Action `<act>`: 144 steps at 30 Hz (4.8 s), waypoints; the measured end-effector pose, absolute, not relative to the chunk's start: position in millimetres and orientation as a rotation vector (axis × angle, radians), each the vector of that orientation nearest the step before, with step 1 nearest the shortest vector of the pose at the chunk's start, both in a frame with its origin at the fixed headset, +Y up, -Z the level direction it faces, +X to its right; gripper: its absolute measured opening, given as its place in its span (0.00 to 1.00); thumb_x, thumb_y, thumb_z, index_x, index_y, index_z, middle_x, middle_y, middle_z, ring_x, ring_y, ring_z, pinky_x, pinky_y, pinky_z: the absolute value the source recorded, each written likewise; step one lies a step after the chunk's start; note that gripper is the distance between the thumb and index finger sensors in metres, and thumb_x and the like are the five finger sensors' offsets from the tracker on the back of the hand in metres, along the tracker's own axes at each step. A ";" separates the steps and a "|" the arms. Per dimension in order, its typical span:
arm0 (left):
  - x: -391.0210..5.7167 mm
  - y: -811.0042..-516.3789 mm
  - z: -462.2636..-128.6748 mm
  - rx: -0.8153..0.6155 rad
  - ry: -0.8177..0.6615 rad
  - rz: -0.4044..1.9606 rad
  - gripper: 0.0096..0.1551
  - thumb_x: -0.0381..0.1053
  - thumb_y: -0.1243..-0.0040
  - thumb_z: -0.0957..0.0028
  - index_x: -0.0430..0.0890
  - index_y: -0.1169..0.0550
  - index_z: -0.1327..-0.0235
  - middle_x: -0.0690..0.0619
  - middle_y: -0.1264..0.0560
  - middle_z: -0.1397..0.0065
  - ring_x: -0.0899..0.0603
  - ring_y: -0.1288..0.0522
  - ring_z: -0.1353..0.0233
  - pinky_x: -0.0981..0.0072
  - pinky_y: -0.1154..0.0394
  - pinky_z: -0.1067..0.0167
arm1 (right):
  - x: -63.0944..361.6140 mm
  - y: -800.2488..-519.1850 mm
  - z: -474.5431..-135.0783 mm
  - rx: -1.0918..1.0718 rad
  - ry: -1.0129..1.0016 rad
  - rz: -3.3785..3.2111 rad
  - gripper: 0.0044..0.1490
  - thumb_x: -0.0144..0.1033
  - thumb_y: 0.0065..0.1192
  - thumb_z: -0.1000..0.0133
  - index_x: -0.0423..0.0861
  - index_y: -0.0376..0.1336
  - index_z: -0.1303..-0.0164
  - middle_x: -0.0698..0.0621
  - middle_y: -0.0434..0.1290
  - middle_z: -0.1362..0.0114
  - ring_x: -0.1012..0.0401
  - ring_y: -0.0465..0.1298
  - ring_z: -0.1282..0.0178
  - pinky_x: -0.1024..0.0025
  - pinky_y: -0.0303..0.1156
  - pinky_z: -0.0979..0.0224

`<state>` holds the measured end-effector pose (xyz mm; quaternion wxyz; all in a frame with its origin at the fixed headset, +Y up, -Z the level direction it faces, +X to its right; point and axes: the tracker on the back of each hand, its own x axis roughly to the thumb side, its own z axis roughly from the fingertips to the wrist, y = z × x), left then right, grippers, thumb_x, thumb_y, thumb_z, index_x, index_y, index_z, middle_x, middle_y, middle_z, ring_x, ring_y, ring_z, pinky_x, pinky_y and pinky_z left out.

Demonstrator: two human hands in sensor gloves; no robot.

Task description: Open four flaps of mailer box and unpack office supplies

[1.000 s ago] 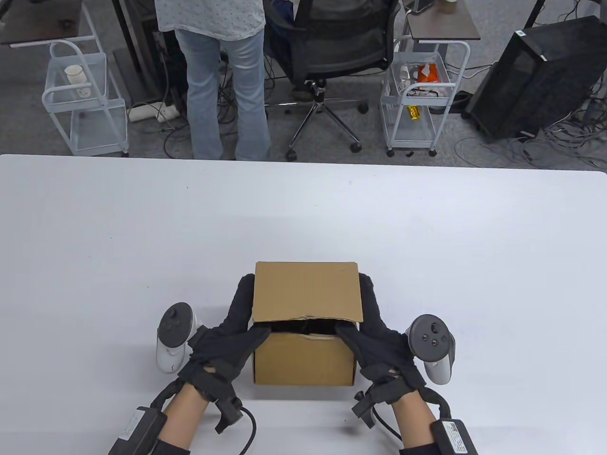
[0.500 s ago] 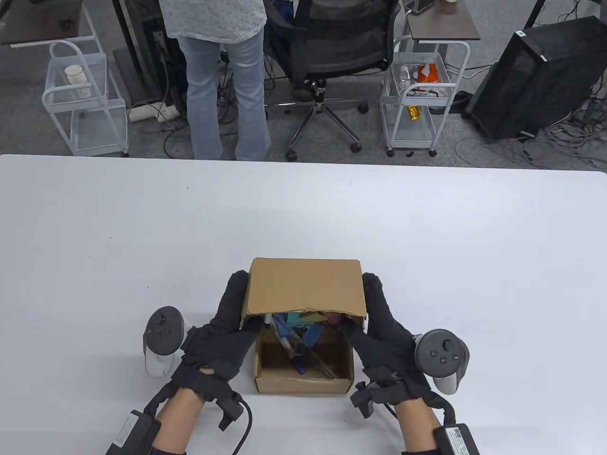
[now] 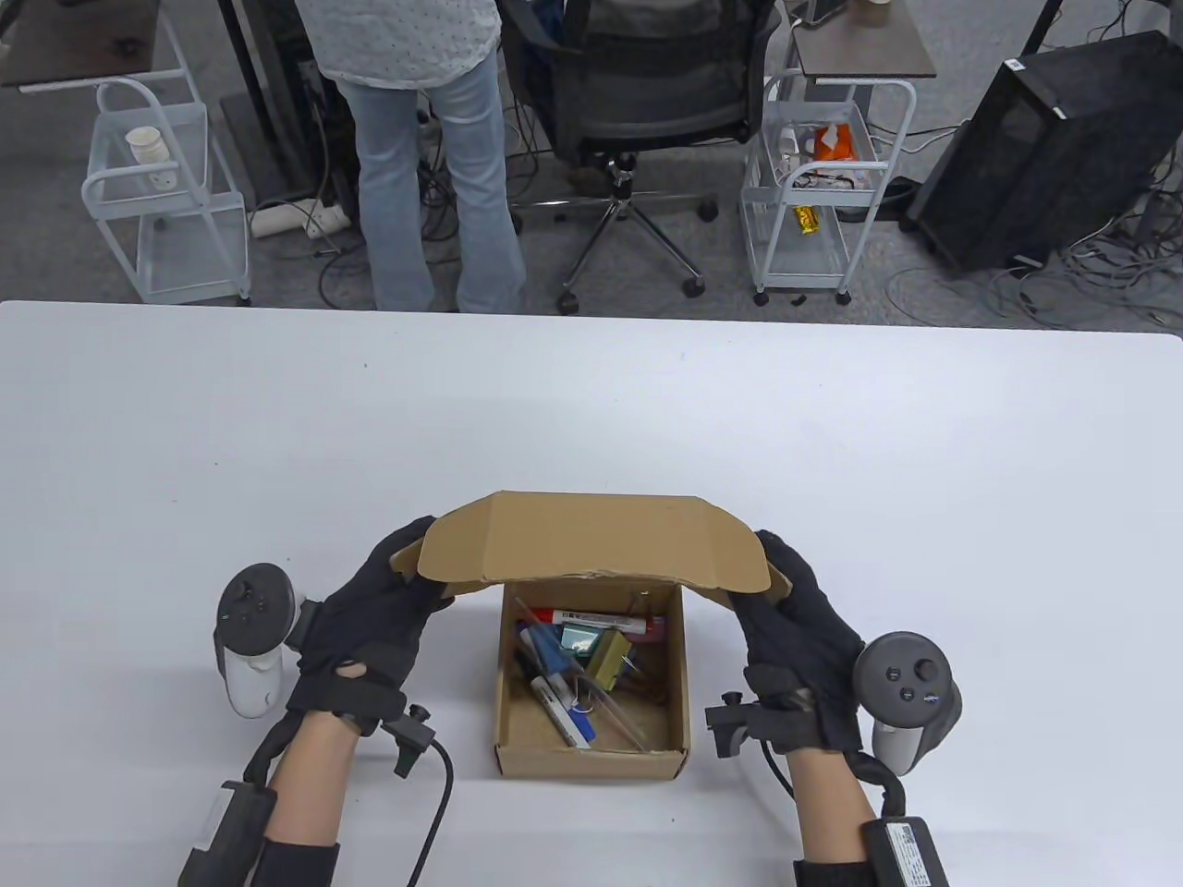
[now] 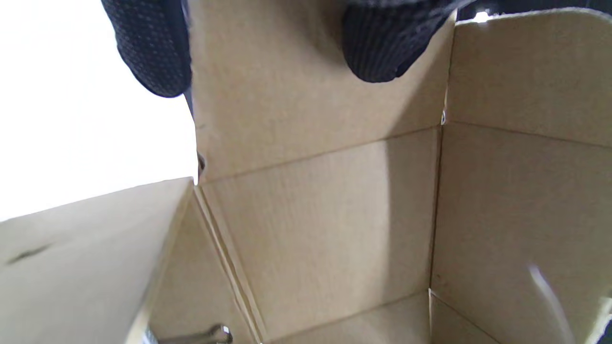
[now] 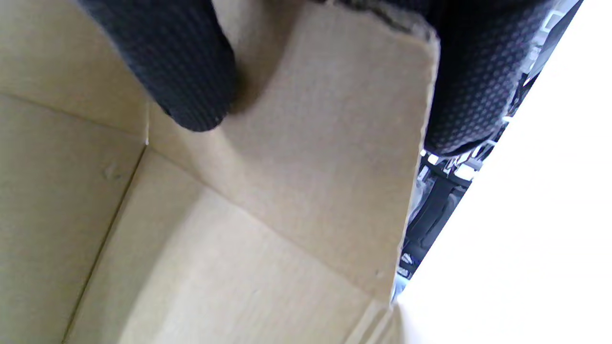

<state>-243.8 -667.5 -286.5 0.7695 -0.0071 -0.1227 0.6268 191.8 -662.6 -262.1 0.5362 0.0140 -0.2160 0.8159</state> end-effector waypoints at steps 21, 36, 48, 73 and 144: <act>-252.2 -706.2 -320.7 -0.116 -0.013 1.397 0.29 0.56 0.44 0.34 0.40 0.29 0.27 0.50 0.17 0.40 0.43 0.12 0.43 0.57 0.14 0.47 | 197.6 -687.3 -296.5 -0.222 -0.447 2.063 0.37 0.39 0.68 0.38 0.39 0.58 0.22 0.50 0.83 0.41 0.56 0.88 0.51 0.50 0.83 0.38; -248.4 -727.3 -318.9 -0.269 0.129 1.353 0.38 0.61 0.52 0.34 0.36 0.33 0.22 0.40 0.22 0.31 0.33 0.18 0.35 0.46 0.19 0.40 | 192.1 -699.7 -299.1 -0.385 -0.281 2.193 0.29 0.40 0.65 0.36 0.40 0.67 0.28 0.45 0.84 0.40 0.51 0.88 0.50 0.45 0.81 0.38; -248.8 -714.6 -304.4 -0.258 -0.008 1.344 0.51 0.69 0.51 0.37 0.36 0.46 0.15 0.32 0.40 0.15 0.21 0.38 0.19 0.29 0.36 0.28 | 194.5 -699.2 -293.7 -0.355 -0.256 2.178 0.32 0.46 0.62 0.35 0.44 0.63 0.23 0.42 0.82 0.33 0.46 0.87 0.43 0.42 0.78 0.34; -174.0 -732.3 -269.4 -0.674 -0.310 1.192 0.49 0.62 0.65 0.33 0.35 0.66 0.18 0.32 0.70 0.13 0.24 0.68 0.14 0.29 0.56 0.23 | 172.8 -669.0 -257.3 -0.060 -0.406 2.366 0.42 0.53 0.51 0.33 0.40 0.52 0.15 0.32 0.57 0.12 0.30 0.55 0.17 0.27 0.55 0.24; -166.0 -741.5 -275.4 -0.697 -0.366 1.233 0.46 0.60 0.68 0.34 0.38 0.66 0.18 0.33 0.64 0.12 0.23 0.66 0.14 0.32 0.55 0.22 | 97.3 -543.0 -261.9 0.306 0.158 2.743 0.26 0.38 0.70 0.38 0.43 0.71 0.32 0.48 0.87 0.42 0.53 0.89 0.50 0.53 0.84 0.42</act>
